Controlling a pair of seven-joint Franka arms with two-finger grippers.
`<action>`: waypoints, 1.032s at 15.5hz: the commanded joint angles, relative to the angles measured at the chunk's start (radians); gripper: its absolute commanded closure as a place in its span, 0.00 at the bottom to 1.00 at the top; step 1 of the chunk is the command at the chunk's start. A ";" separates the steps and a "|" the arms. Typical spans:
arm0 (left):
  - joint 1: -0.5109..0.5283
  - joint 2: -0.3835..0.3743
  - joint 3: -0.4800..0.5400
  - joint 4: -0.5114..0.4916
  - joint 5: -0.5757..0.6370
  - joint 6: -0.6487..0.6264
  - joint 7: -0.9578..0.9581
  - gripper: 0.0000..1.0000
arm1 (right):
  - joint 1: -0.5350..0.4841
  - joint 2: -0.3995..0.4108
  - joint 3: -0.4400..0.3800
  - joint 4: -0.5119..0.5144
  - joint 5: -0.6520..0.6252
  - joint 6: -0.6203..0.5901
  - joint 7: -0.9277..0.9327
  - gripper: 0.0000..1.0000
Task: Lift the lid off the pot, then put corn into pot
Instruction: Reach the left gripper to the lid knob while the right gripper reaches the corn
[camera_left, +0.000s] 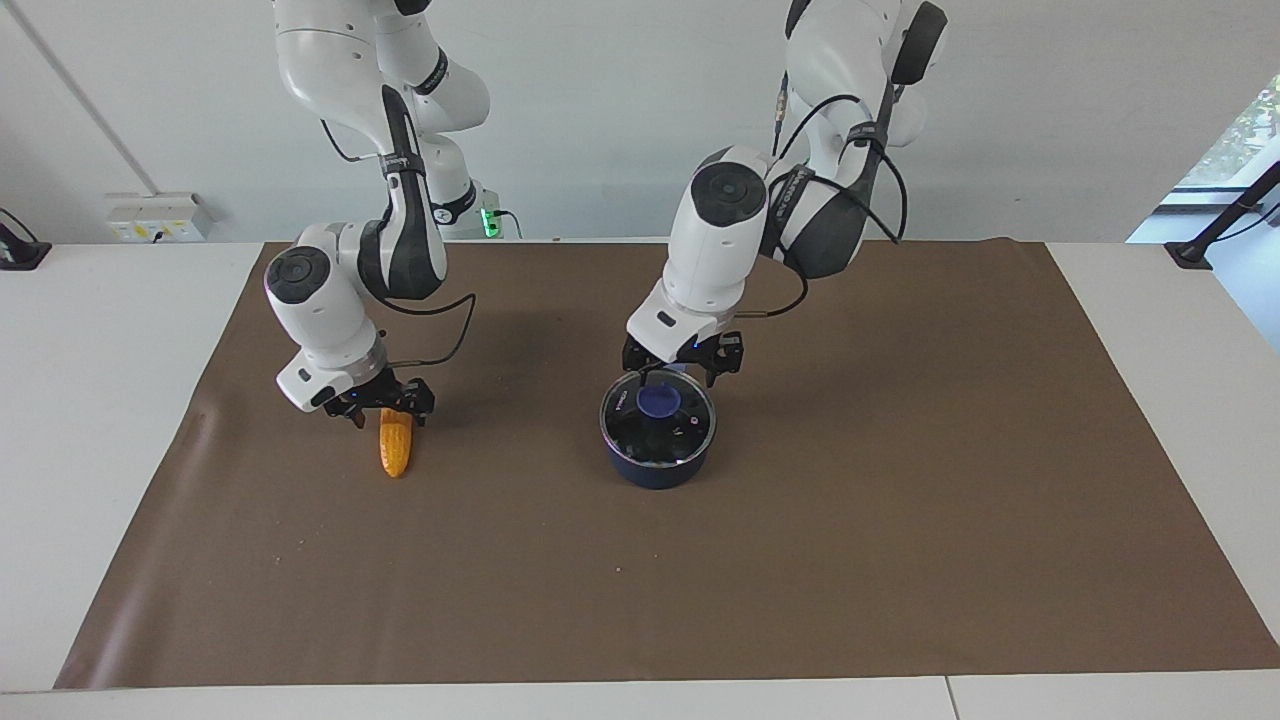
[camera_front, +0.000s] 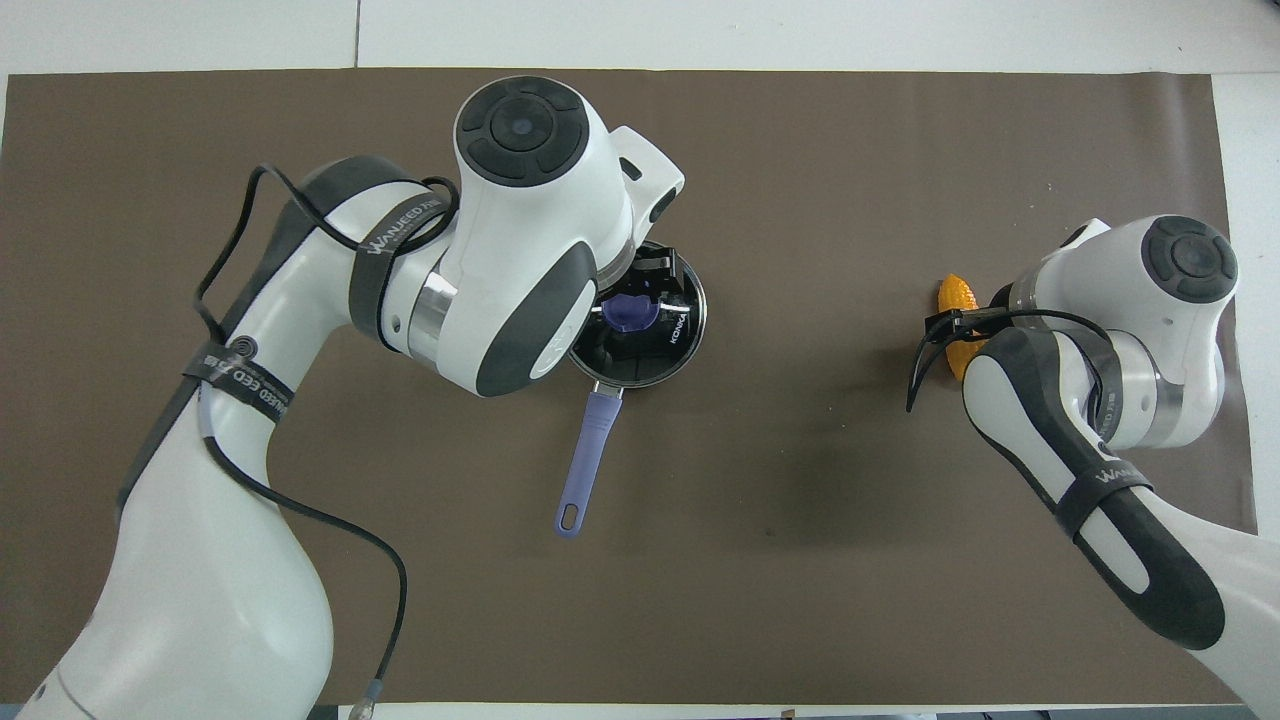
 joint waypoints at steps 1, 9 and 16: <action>-0.029 0.035 0.014 0.036 0.061 0.006 0.006 0.00 | -0.008 0.000 0.006 -0.015 0.012 0.005 -0.009 0.15; -0.047 0.037 0.011 -0.008 0.069 0.063 0.012 0.00 | -0.011 0.009 0.006 -0.015 0.012 -0.009 -0.040 0.87; -0.047 0.037 0.013 -0.025 0.069 0.083 0.020 0.01 | 0.058 0.004 0.008 0.312 0.015 -0.396 -0.014 1.00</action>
